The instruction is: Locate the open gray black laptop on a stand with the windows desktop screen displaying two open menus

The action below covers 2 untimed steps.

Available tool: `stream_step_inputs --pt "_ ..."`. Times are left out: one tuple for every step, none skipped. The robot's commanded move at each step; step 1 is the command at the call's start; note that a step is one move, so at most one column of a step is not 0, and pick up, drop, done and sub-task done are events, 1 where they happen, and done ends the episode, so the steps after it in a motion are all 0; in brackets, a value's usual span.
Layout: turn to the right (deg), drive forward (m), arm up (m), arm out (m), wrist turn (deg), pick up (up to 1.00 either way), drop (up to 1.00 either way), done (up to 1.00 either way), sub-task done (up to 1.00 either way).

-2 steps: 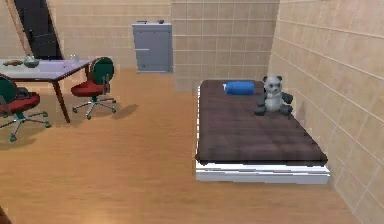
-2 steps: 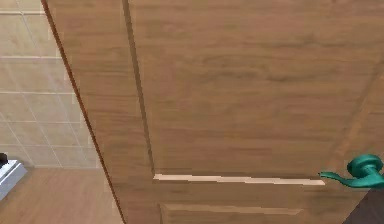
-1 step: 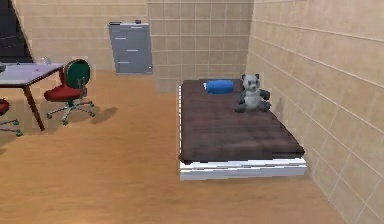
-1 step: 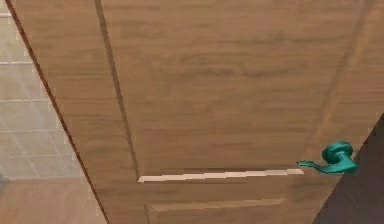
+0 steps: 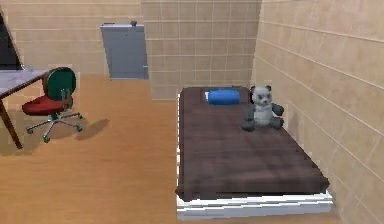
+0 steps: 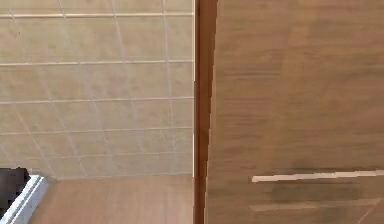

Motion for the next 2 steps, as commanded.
stream_step_inputs --pt "-45.0 0.0 0.0 0.0 0.0 0.0 0.0 0.0 0.0" --pt "-27.0 0.0 0.0 0.0 0.0 0.0 0.0 0.0 0.0"
